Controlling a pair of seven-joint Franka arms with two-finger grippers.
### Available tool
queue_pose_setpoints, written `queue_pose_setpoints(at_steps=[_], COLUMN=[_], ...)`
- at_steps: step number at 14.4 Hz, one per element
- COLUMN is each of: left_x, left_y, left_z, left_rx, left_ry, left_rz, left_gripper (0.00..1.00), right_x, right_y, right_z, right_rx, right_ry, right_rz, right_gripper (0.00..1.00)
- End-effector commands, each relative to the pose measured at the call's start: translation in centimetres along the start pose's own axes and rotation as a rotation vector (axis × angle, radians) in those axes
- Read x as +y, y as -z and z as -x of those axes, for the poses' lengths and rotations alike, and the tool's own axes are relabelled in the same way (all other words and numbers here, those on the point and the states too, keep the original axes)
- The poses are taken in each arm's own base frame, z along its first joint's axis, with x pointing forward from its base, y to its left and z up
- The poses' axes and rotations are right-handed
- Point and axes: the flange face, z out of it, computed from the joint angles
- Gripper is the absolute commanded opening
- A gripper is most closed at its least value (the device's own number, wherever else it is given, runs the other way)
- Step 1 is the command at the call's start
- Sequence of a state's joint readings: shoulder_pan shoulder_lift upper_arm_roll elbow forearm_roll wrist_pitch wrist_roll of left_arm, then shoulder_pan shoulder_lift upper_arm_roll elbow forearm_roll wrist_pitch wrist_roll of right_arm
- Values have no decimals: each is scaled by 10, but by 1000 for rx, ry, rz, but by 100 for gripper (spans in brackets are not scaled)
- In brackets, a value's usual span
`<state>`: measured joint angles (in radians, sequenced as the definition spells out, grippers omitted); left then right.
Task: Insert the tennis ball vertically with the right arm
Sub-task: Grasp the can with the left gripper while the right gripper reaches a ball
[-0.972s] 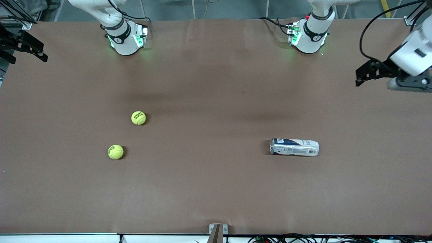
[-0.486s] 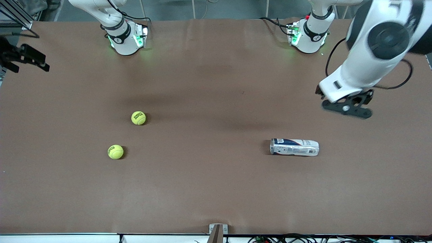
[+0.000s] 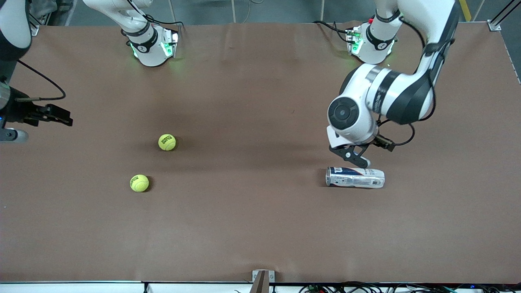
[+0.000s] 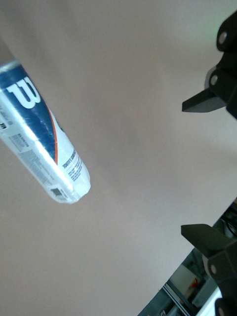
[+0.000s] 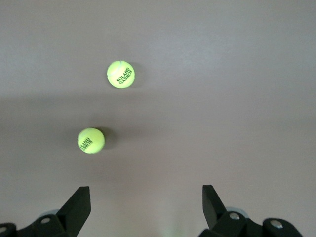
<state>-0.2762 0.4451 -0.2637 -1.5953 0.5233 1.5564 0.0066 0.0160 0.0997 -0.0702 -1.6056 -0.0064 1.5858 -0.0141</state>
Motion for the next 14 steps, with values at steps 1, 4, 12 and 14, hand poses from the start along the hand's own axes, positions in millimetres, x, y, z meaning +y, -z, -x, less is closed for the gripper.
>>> queue_pose_setpoints(at_steps=[1, 4, 12, 14], left_x=[4, 25, 46, 52], left_y=[-21, -32, -80, -92], left_z=[-22, -44, -84, -93], left_rx=[-36, -17, -14, -5], left_ry=[-84, -272, -562, -588], left_rz=[-69, -145, -230, -232], left_gripper=[99, 97, 97, 97], right_x=[-15, -32, -83, -79], right_y=[-19, -62, -157, -193], right_z=[-13, -18, -13, -6], right_rx=[-12, -32, 20, 46], right_ry=[-96, -177, -384, -404], right_rz=[-53, -94, -87, -91], right_gripper=[100, 100, 100, 100])
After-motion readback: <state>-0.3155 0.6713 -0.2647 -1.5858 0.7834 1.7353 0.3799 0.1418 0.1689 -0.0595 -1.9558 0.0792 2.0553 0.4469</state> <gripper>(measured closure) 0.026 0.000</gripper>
